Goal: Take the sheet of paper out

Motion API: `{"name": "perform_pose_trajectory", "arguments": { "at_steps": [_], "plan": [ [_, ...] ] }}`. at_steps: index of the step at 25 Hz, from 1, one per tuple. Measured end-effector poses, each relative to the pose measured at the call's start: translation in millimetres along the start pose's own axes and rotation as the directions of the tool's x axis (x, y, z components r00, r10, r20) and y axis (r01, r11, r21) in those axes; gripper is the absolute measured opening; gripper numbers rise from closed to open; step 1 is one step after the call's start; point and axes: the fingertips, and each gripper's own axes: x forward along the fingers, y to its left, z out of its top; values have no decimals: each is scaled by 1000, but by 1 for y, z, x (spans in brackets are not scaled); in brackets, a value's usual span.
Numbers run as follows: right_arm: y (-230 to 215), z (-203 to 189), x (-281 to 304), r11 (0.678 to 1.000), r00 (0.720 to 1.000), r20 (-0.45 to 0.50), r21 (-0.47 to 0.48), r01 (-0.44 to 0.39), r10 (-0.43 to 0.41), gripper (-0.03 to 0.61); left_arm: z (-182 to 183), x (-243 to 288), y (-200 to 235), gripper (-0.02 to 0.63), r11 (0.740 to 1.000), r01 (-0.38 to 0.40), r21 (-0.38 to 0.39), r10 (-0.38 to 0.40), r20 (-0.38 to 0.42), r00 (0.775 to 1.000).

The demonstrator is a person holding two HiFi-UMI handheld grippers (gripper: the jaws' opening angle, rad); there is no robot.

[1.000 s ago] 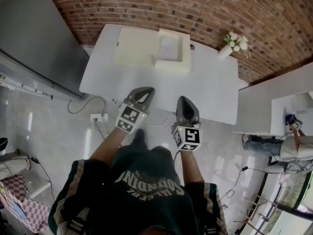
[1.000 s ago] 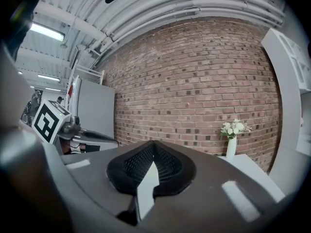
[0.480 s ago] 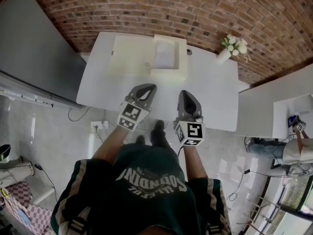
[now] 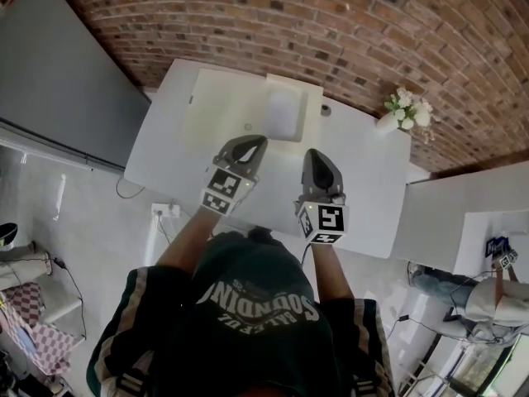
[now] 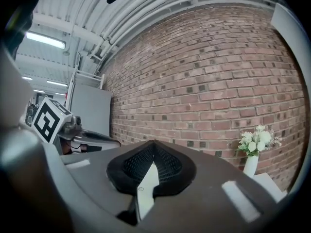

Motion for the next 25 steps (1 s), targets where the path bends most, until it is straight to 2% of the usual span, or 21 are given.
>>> {"name": "perform_pose_trajectory", "arguments": {
  "at_steps": [8,15,20,25],
  "plan": [
    [-5,8,33,997,997,11,10,-76,76,0,12,13,23,11,997,-74,-19,74,-7,997],
    [0,11,49,997,998,7,39,-68,68,0,10,14,39,11,998,-60,-25,60,-23,998],
    [4,13,57,998,998,6,-25,-60,60,0,7,22,50,11,998,-48,-29,48,-14,999],
    [6,6,63,998,998,-16,-16,-58,58,0,5,27,53,11,999,-39,-36,38,-29,999]
  ]
}}
